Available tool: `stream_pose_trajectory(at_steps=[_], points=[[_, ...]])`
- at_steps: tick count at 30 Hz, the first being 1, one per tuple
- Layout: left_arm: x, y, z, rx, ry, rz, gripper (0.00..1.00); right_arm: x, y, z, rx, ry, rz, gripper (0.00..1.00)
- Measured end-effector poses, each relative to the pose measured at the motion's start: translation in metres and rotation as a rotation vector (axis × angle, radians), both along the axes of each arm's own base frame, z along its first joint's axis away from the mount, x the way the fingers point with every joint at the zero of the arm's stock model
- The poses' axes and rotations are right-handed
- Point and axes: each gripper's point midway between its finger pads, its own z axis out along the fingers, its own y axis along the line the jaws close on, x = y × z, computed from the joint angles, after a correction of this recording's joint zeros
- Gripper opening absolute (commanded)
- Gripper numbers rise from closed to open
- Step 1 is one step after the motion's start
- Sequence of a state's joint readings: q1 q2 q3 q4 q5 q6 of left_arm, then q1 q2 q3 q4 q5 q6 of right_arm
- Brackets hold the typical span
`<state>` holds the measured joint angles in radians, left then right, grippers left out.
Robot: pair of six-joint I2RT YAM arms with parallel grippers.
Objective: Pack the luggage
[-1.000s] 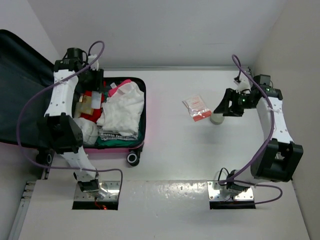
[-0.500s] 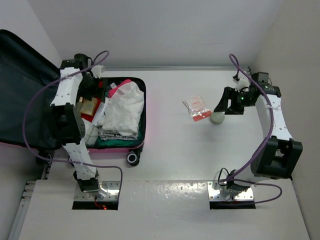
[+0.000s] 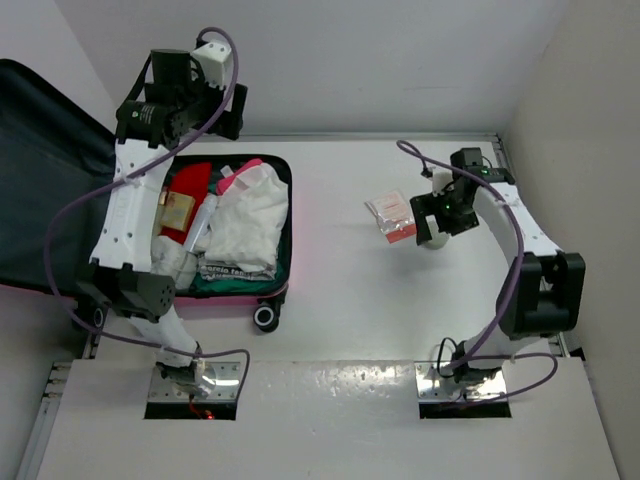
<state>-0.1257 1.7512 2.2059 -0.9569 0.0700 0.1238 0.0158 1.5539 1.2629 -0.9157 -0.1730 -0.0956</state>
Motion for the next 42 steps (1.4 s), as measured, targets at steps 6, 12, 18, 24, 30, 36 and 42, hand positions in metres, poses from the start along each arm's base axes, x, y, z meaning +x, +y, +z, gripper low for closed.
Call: stream_pose_trajectory(at_steps=[6, 12, 18, 24, 30, 36, 42], points=[[-0.016, -0.003, -0.008, -0.058, 0.007, 0.045, 1.00, 0.009, -0.022, -0.039, -0.137, 0.098, -0.009, 0.99], [-0.013, -0.007, -0.029, -0.052, 0.054, 0.049, 1.00, 0.033, -0.032, -0.048, -0.193, 0.103, -0.011, 0.99], [-0.011, -0.011, -0.026, -0.055, 0.038, 0.040, 1.00, 0.056, -0.030, -0.053, -0.185, 0.091, -0.001, 0.99], [-0.010, -0.013, -0.027, -0.055, 0.039, 0.035, 1.00, 0.060, -0.030, -0.070, -0.188, 0.135, 0.032, 0.99], [-0.003, -0.018, -0.036, -0.047, 0.054, 0.028, 1.00, 0.060, -0.033, -0.085, -0.192, 0.173, 0.047, 0.99], [0.002, -0.024, -0.046, -0.032, 0.072, 0.022, 1.00, 0.065, -0.037, -0.096, -0.201, 0.193, 0.061, 0.99], [0.005, -0.031, -0.049, -0.015, 0.073, 0.018, 1.00, 0.072, -0.040, -0.106, -0.216, 0.202, 0.074, 0.99]])
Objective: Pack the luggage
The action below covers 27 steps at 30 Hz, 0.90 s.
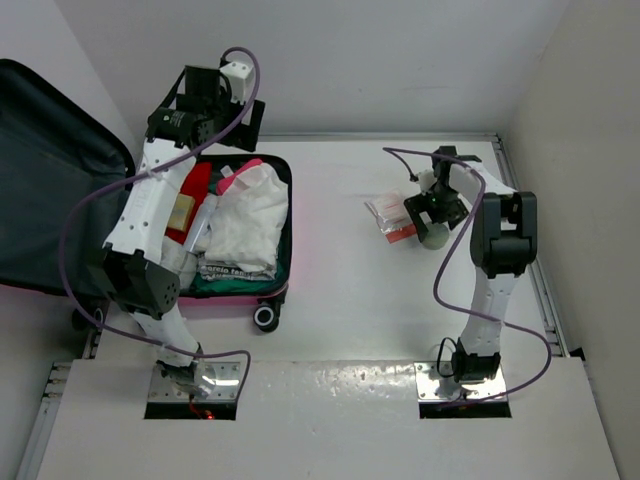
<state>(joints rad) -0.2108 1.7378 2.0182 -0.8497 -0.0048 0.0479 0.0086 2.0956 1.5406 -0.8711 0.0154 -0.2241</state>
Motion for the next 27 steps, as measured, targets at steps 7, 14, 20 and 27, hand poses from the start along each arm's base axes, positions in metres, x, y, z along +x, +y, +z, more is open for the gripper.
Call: stream_pose_trajectory(at_steps=[7, 14, 20, 27], points=[[0.003, 0.001, 0.007, 0.009, -0.023, 0.014, 1.00, -0.005, -0.005, -0.016, -0.001, 0.047, 0.010, 0.82], [0.009, 0.010, 0.004, -0.008, -0.019, 0.056, 1.00, -0.009, -0.011, -0.019, 0.010, 0.066, 0.009, 0.42], [0.022, 0.086, 0.026, -0.077, -0.106, 0.208, 1.00, -0.002, 0.028, 0.016, 0.066, 0.055, 0.071, 0.40], [-0.012, 0.189, 0.062, -0.171, -0.219, 0.472, 1.00, 0.053, 0.197, 0.188, 0.246, -0.419, 0.391, 0.40]])
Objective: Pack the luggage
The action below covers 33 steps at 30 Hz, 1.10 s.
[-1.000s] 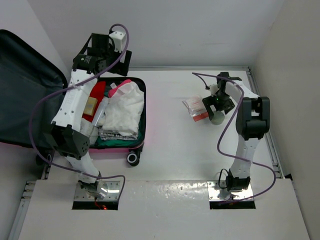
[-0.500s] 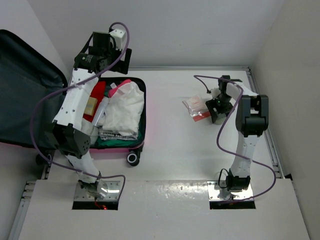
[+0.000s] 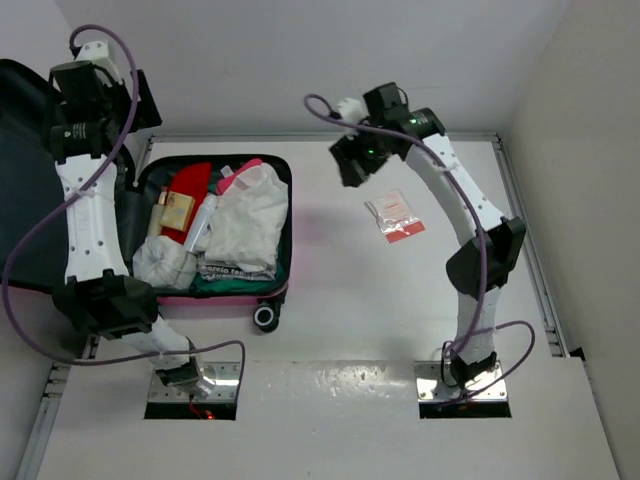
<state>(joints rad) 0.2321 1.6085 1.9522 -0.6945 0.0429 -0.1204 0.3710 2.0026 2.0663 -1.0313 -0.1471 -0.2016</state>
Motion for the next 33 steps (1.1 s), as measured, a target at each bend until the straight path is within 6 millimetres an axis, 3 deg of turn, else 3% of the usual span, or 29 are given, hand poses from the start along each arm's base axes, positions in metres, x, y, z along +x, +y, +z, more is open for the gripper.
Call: stream_pose_trajectory(at_steps=[3, 6, 9, 13, 18, 23, 30, 33], points=[[-0.014, 0.011, 0.007, -0.030, -0.023, 0.031, 1.00, -0.025, 0.085, 0.056, 0.124, -0.137, 0.189, 0.40], [-0.028, 0.017, 0.004, -0.056, -0.026, 0.041, 1.00, -0.058, 0.144, 0.075, 0.218, -0.187, 0.343, 0.40], [-0.044, 0.025, -0.005, -0.076, -0.010, 0.063, 1.00, -0.085, 0.194, 0.068, 0.276, -0.198, 0.472, 0.42], [-0.068, 0.036, -0.013, -0.106, -0.004, 0.116, 1.00, -0.107, 0.256, 0.049, 0.323, -0.225, 0.602, 0.42], [-0.103, 0.050, -0.014, -0.133, -0.030, 0.188, 1.00, -0.135, 0.329, 0.006, 0.407, -0.222, 0.700, 0.47], [-0.125, 0.052, -0.014, -0.145, -0.047, 0.208, 1.00, -0.151, 0.353, -0.013, 0.484, -0.187, 0.712, 0.47], [-0.129, 0.053, -0.016, -0.154, -0.049, 0.202, 1.00, -0.149, 0.381, 0.009, 0.636, -0.249, 0.704, 0.50], [-0.131, 0.056, -0.019, -0.153, -0.042, 0.207, 1.00, -0.153, 0.393, 0.005, 0.670, -0.252, 0.710, 0.51]])
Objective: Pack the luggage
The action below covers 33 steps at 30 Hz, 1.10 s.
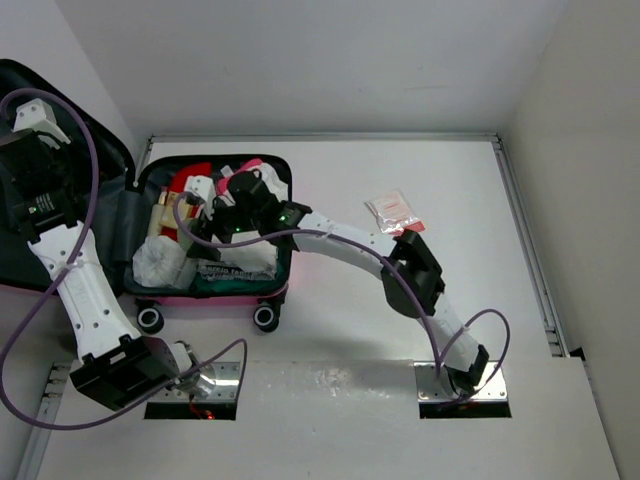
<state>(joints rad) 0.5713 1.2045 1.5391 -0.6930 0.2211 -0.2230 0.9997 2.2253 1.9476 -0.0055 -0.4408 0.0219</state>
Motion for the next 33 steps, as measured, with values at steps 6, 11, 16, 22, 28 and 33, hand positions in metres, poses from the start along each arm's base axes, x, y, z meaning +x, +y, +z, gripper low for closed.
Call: stream_pose_trajectory(at_steps=[6, 11, 16, 22, 28, 33], points=[[-0.002, 0.000, -0.005, 0.007, 0.020, -0.009, 1.00, -0.017, 0.019, -0.041, -0.031, 0.068, 0.030, 0.80], [-0.003, 0.001, -0.006, 0.021, 0.028, -0.015, 1.00, -0.027, 0.024, -0.070, -0.069, 0.113, 0.042, 0.94], [-0.002, -0.001, -0.006, 0.020, 0.027, -0.028, 1.00, -0.022, 0.026, -0.053, -0.042, 0.102, 0.033, 1.00], [0.003, -0.006, -0.007, 0.017, 0.014, -0.059, 1.00, 0.018, -0.009, 0.006, 0.031, 0.110, -0.093, 0.94], [0.031, -0.066, -0.001, 0.067, -0.002, -0.303, 0.94, 0.116, -0.162, 0.109, 0.159, 0.101, -0.457, 0.75], [0.061, -0.157, -0.003, 0.116, -0.006, -0.599, 0.93, 0.191, -0.366, 0.119, 0.124, 0.138, -0.897, 0.75]])
